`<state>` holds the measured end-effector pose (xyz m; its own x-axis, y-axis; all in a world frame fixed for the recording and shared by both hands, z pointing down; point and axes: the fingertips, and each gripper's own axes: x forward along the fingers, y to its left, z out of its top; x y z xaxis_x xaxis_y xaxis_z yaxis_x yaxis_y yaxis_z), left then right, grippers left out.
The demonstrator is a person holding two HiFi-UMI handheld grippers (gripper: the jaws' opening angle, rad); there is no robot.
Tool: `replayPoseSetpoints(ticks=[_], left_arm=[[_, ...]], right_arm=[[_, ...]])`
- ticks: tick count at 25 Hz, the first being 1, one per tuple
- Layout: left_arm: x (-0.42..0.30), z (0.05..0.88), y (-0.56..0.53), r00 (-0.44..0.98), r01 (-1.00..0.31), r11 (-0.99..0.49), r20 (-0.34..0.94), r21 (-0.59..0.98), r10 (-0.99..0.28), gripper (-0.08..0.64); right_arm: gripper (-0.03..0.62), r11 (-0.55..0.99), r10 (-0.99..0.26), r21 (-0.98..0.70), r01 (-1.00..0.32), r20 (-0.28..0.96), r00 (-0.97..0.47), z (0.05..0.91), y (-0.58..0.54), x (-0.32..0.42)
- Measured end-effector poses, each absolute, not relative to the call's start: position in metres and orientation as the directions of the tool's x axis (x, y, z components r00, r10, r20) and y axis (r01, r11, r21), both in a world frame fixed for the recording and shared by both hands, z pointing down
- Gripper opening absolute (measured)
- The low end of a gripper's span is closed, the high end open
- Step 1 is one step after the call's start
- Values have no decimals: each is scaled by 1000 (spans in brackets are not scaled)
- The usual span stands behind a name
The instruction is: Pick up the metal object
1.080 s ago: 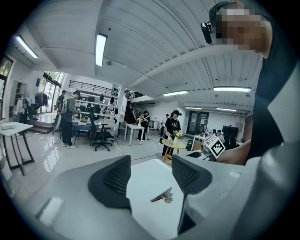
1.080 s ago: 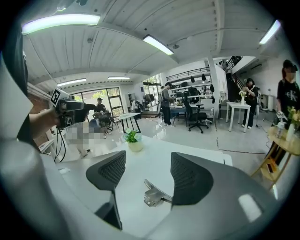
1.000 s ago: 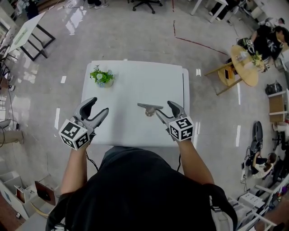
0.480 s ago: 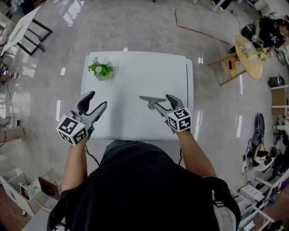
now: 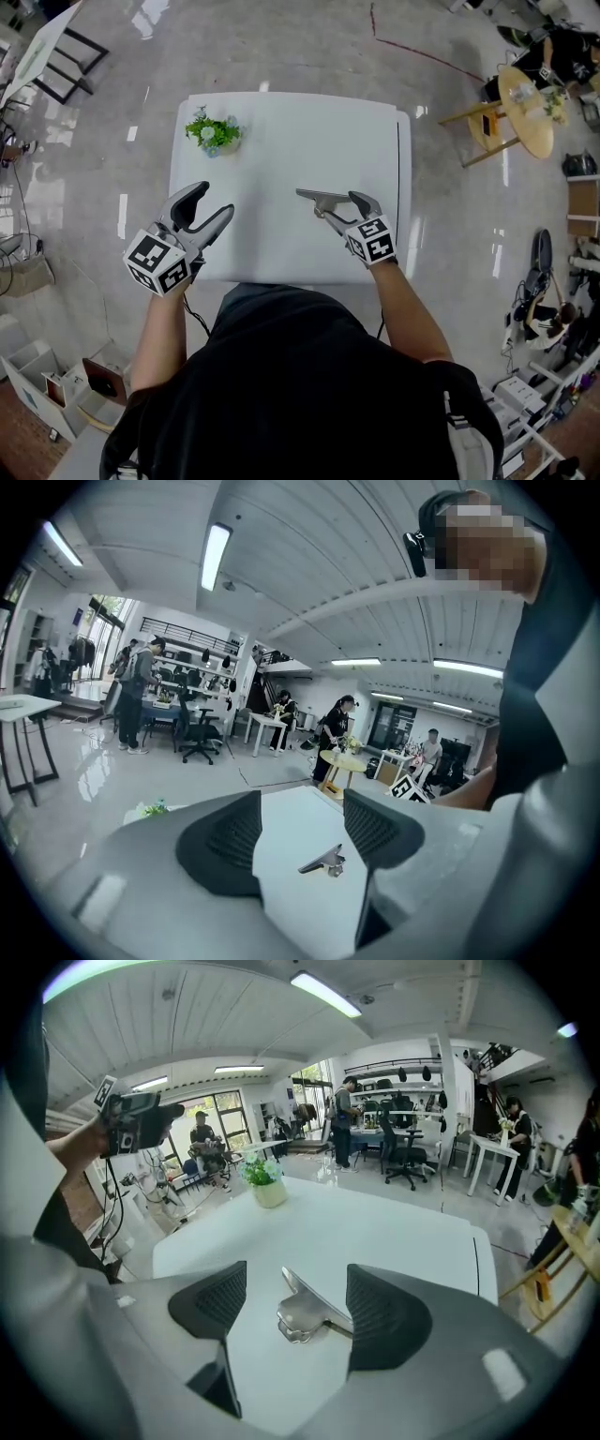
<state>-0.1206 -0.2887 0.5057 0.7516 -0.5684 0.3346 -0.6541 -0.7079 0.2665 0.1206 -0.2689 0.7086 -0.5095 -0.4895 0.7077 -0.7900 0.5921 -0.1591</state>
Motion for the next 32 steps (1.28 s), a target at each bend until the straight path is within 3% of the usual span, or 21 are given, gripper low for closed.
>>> replayPoseSetpoints(ticks=[19, 32], left_arm=[[-122, 538, -306, 761, -646, -684, 360, 339, -540, 264], [-119, 556, -315, 771, -633, -679, 380, 372, -511, 264]], right_arm=[[373, 672, -332, -116, -732, 836, -437, 788, -257, 120], [368, 712, -296, -75, -698, 870, -395, 813, -258, 119]])
